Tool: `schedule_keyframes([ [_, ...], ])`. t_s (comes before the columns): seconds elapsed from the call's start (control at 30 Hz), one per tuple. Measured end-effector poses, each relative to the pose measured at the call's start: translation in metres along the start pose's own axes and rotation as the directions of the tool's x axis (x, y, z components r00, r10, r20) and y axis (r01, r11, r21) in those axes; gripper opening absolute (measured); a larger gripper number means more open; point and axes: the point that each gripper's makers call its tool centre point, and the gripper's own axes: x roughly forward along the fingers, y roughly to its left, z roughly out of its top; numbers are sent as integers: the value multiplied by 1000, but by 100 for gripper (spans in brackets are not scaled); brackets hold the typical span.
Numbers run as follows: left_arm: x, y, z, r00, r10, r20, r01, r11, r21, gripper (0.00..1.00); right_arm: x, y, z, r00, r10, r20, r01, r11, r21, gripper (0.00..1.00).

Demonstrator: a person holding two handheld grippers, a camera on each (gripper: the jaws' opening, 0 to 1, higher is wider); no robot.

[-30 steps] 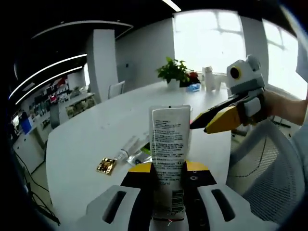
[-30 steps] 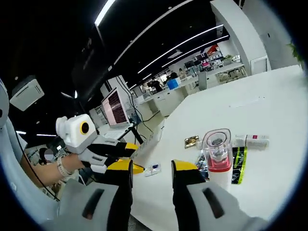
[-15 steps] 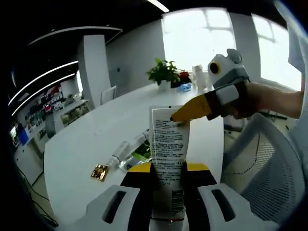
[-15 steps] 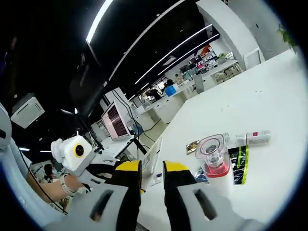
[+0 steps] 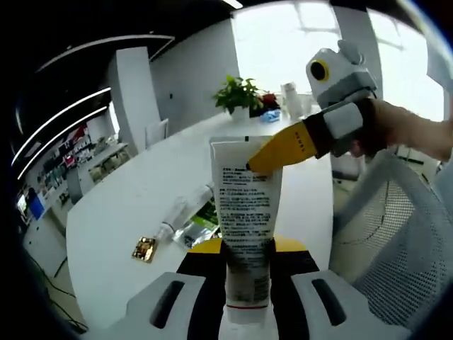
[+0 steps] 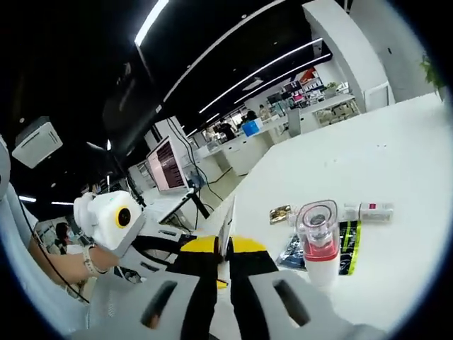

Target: Arrange the skincare products in the storage area until every visible bottle or jar stands upright without overlapping.

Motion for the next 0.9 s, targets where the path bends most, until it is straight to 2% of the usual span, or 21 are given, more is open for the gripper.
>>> schedule_keyframes([
  [0.13,5,0,-5,1000,-1,-24,0,1000,-10,19,5,7,-1,1000,4,-16,-5,999,-38,4],
  [0.2,7,0,-7,1000,-2,-31,2,1000,-14,19,7,7,-2,999,-8,-34,5,996,-88,4],
  [0.3,9,1,-9,999,-3,-37,2,1000,-28,19,9,7,-3,999,-9,-43,5,995,-98,4],
  [0.5,16,-1,-16,998,-8,-57,6,999,-48,19,14,8,-10,996,-27,-83,12,985,-175,4],
  [0.67,19,-1,-22,998,-16,-54,11,995,-95,19,18,8,-15,995,-32,-96,12,980,-198,4],
  [0.9,23,2,-24,999,-11,-49,6,995,-102,21,21,7,-13,994,-47,-103,20,968,-252,5],
])
